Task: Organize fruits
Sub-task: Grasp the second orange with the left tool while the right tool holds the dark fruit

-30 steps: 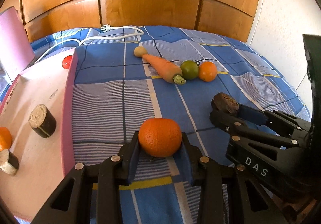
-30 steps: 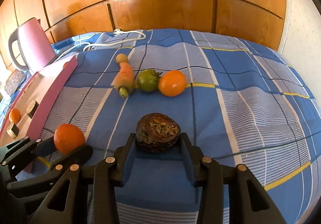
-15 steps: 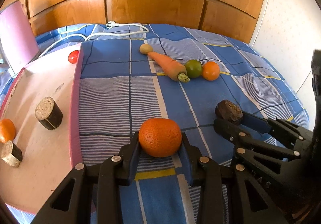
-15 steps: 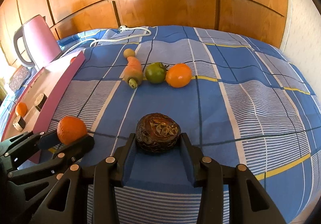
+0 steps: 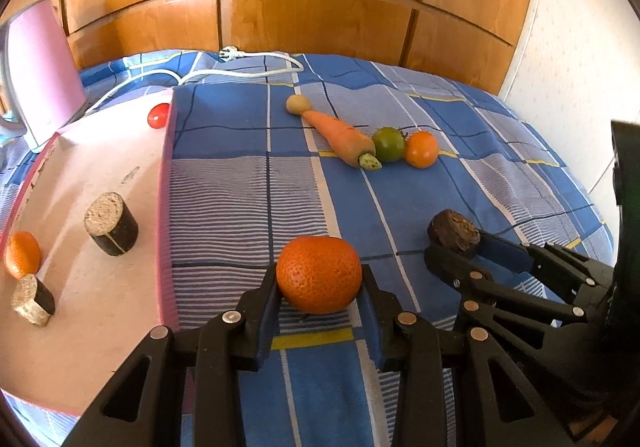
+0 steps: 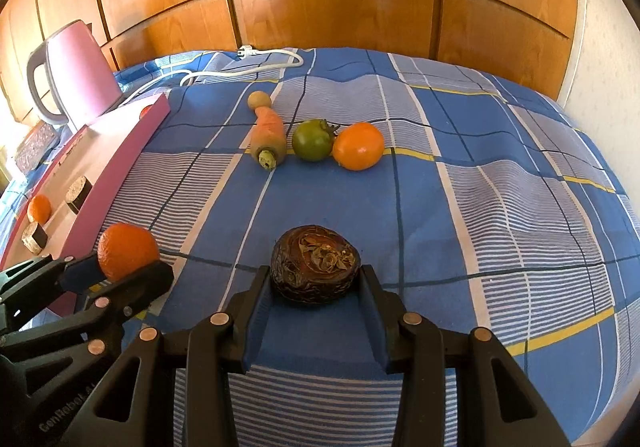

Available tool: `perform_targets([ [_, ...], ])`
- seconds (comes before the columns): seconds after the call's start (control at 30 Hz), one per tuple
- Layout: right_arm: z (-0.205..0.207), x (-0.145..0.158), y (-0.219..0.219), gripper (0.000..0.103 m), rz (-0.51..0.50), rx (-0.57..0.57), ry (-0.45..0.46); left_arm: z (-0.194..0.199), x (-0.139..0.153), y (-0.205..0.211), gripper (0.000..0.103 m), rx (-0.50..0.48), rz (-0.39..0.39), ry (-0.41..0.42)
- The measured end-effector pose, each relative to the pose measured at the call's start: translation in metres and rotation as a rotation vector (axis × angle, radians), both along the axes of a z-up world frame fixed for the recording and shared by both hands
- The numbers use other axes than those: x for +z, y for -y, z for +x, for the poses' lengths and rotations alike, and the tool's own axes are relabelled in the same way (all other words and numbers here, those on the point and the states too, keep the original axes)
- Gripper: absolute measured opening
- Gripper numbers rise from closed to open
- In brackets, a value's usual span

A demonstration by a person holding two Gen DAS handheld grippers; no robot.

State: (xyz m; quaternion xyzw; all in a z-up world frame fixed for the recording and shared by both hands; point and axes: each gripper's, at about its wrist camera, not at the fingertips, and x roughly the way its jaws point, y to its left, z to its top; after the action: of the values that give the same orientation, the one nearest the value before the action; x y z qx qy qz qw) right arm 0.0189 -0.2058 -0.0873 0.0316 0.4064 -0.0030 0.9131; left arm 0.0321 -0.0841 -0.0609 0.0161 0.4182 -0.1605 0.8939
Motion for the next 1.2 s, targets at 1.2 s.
perform_targets([
  [1.2, -0.013, 0.032, -0.028, 0.043, 0.097, 0.081, 0.021, -0.01, 0.043, -0.033, 0.037, 0.082, -0.08, 0.075],
])
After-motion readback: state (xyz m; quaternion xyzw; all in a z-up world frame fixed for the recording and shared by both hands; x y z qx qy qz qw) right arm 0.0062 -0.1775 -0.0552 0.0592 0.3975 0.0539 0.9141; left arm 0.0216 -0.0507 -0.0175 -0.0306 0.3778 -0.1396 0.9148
